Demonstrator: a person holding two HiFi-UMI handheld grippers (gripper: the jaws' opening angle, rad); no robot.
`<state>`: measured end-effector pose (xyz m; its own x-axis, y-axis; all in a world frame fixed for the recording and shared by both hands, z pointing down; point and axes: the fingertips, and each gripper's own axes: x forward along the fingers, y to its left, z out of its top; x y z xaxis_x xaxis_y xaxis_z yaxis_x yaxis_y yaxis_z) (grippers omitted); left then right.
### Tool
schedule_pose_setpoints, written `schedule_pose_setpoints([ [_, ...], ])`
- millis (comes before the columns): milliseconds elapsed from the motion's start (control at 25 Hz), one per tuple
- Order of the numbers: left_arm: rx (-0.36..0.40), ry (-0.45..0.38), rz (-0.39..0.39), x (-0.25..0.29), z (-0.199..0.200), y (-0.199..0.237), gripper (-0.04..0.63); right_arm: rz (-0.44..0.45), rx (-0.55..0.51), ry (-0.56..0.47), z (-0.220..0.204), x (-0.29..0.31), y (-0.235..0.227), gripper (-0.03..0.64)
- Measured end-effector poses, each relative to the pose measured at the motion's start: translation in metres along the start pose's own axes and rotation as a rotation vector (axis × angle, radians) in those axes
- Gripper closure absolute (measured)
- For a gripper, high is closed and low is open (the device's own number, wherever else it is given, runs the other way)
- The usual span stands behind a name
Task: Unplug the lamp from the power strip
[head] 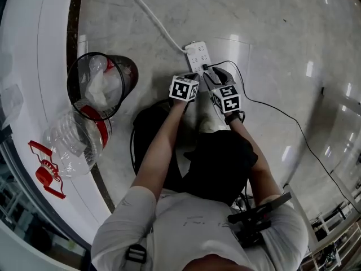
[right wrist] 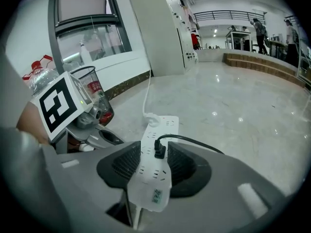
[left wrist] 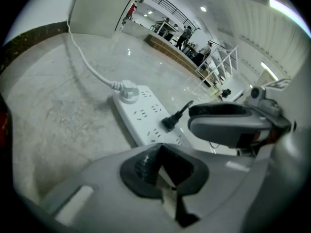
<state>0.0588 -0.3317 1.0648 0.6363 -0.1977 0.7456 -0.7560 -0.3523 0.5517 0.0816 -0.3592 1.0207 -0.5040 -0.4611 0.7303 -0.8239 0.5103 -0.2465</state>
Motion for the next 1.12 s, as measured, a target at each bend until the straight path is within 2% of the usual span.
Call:
schedule_pose_setpoints([
  [160, -0.035, 0.010, 0.008, -0.001, 0.002, 0.001, 0.594, -0.030, -0.038, 0.053, -0.006, 0.020, -0.002, 0.460],
  [280, -0.053, 0.019, -0.004, 0.000, 0.002, -0.001, 0.594, -0.067, -0.026, 0.057, -0.006, 0.027, -0.006, 0.514],
  [400, -0.038, 0.028, -0.011, 0.000, 0.002, -0.001, 0.594, -0.080, -0.024, 0.041, 0.000, 0.031, -0.007, 0.549],
  [560, -0.077, 0.031, -0.012, 0.000, 0.002, 0.000, 0.594, -0.086, -0.049, 0.057, -0.002, 0.033, -0.008, 0.555],
  [720, -0.159, 0.043, -0.013, 0.001, 0.003, 0.001, 0.595, -0.109, 0.042, 0.020, 0.000, 0.029, -0.010, 0.565],
  [1120, -0.160, 0.075, 0.024, 0.006, 0.008, -0.001, 0.595, -0.127, 0.063, 0.012, -0.001, 0.023, -0.016, 0.566],
])
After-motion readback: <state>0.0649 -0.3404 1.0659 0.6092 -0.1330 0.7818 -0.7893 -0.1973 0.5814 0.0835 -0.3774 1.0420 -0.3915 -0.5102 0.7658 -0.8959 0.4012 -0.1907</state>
